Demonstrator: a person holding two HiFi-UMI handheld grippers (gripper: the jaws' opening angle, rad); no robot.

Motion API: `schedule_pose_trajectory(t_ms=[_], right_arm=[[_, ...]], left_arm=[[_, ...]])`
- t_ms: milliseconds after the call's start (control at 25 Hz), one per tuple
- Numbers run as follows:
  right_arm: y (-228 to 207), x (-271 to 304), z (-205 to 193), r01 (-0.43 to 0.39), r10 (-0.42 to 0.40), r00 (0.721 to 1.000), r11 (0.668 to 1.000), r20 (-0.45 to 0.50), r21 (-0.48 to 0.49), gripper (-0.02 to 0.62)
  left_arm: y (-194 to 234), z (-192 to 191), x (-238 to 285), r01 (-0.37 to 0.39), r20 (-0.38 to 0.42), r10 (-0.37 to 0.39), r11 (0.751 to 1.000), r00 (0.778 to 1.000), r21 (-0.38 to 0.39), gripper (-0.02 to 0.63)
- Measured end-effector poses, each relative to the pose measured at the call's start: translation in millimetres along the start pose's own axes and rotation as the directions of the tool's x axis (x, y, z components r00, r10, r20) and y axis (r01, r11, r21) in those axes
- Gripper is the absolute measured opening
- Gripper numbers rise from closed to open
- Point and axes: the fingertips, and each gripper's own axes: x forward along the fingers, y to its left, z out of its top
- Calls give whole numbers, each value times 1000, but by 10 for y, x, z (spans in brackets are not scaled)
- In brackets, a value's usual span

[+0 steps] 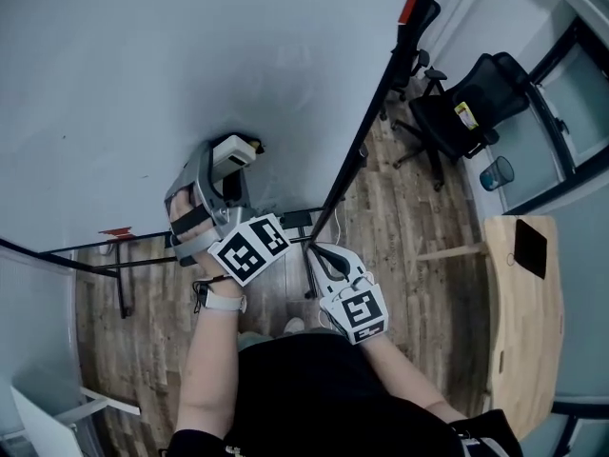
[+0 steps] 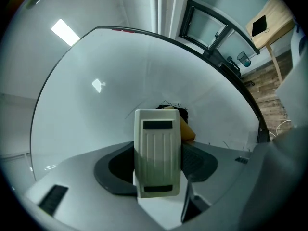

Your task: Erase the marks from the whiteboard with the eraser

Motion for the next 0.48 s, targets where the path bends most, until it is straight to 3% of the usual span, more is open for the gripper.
schedule_pose_trajectory(t_ms=[480], right_arm=[[964,762,208,-121,120,992,992,-40,-32,26]], left_arm=[[491,-1653,33,5,-155,-13,999,988,-47,262]])
